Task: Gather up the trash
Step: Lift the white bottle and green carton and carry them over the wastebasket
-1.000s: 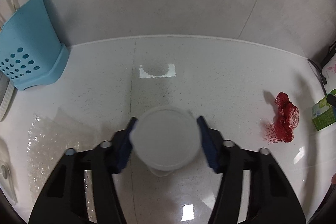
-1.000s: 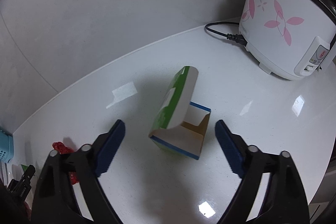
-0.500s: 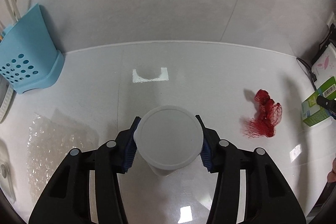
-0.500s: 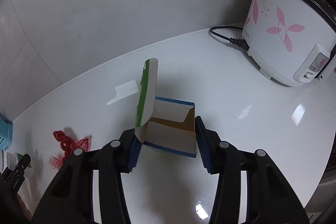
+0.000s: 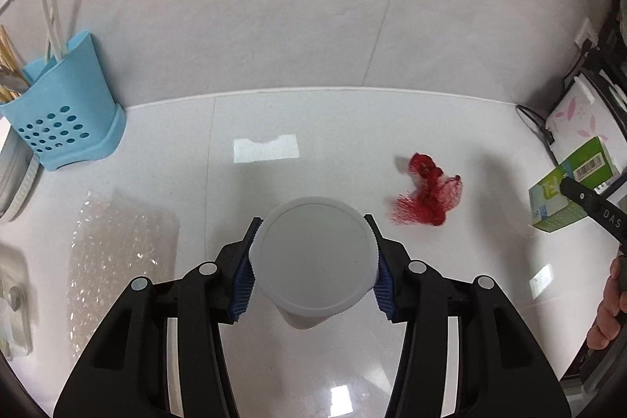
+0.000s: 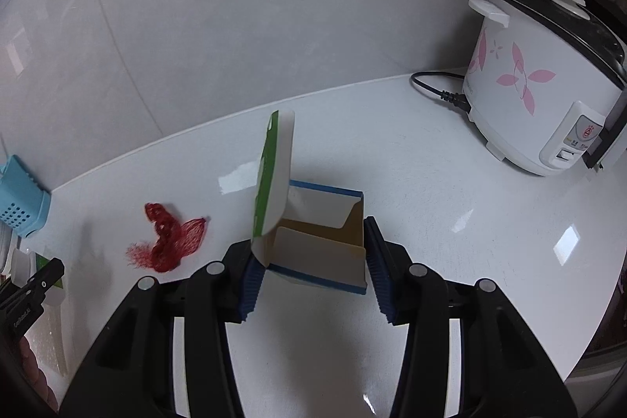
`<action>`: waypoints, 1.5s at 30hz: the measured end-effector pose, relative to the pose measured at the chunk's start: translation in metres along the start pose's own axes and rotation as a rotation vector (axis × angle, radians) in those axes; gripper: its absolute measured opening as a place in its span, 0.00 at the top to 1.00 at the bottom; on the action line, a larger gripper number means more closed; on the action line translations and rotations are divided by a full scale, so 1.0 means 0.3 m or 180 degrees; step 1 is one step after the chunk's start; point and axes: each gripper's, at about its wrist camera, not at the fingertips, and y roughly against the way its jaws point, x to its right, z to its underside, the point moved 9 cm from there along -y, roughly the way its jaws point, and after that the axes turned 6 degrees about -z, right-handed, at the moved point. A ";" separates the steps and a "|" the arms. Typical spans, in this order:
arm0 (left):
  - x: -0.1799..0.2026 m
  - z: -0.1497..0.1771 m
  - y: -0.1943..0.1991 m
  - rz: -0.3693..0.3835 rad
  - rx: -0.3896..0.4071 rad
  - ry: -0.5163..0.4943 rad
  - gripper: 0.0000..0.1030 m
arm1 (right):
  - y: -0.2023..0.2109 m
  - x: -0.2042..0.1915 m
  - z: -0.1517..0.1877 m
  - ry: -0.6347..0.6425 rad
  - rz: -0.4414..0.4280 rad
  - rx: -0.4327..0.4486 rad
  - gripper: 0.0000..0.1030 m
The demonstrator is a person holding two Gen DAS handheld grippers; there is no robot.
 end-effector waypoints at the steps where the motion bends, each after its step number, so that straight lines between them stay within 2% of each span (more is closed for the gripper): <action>1: 0.012 0.004 0.017 0.0004 0.0005 -0.0008 0.53 | 0.011 -0.002 0.007 0.0012 -0.0014 0.0006 0.57; 26: 0.181 0.211 0.284 0.0060 0.0085 -0.0138 0.53 | 0.291 0.028 0.211 0.0360 -0.0292 0.0061 0.57; 45: 0.239 0.437 0.453 0.0046 0.0101 -0.0086 0.53 | 0.462 0.060 0.414 0.0558 -0.0486 0.0053 0.56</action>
